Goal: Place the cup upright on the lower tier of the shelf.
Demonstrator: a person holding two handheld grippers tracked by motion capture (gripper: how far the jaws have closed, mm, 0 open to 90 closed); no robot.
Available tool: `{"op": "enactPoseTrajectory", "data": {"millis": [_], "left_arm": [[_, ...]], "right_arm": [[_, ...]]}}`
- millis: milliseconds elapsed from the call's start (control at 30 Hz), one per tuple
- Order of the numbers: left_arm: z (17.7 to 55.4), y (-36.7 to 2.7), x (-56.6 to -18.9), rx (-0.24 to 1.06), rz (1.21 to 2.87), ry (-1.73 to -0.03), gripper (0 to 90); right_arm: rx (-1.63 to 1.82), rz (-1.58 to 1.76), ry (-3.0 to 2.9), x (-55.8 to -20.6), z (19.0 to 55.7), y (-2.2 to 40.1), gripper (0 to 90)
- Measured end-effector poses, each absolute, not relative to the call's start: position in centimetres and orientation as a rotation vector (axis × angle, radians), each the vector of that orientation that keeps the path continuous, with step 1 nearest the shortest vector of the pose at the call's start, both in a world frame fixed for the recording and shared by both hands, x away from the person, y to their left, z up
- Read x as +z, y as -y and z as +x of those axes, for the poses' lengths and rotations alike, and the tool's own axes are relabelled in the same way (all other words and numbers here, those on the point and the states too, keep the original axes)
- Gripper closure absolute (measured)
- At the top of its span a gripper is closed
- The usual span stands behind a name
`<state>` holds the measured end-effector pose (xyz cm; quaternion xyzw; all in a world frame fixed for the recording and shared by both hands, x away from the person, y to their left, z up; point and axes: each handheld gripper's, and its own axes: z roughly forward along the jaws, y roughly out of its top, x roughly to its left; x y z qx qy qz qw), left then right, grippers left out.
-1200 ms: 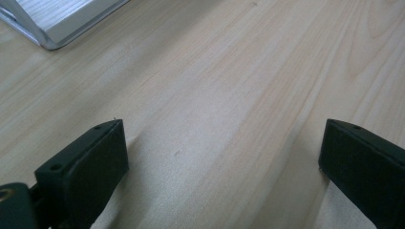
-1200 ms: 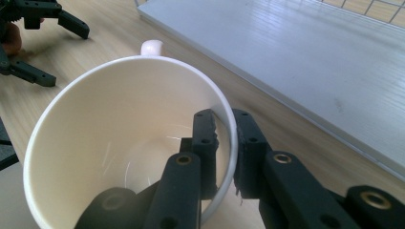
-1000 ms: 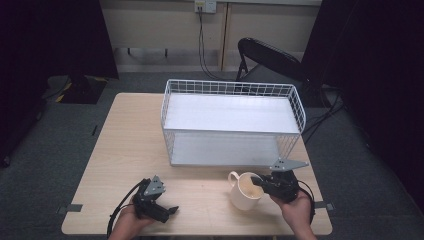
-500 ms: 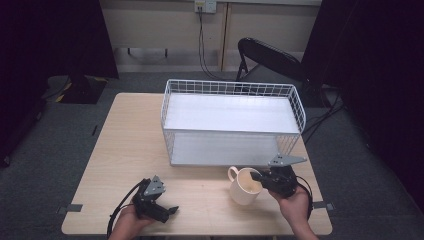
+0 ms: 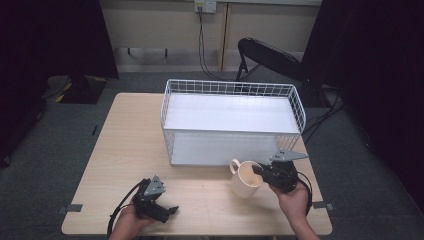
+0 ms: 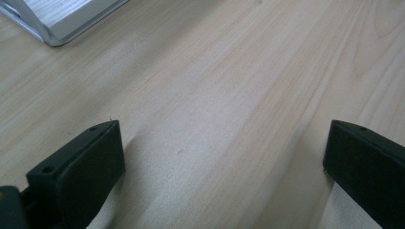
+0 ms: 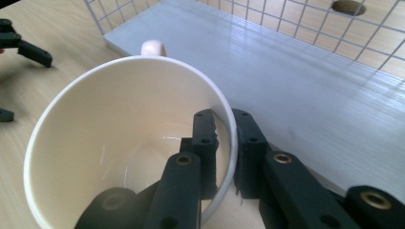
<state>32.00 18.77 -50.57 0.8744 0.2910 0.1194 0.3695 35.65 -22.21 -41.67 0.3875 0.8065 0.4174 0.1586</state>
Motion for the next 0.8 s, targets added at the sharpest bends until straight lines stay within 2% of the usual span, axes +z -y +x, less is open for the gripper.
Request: {"op": "enactPoseTrajectory", "data": {"millis": [800], "left_arm": [[32.0, -18.8, -50.6, 0.307, 2.242, -0.751, 0.0]], "right_arm": [[1.152, 1.156, -2.135, -41.6, 37.2, 23.3, 81.8]]}}
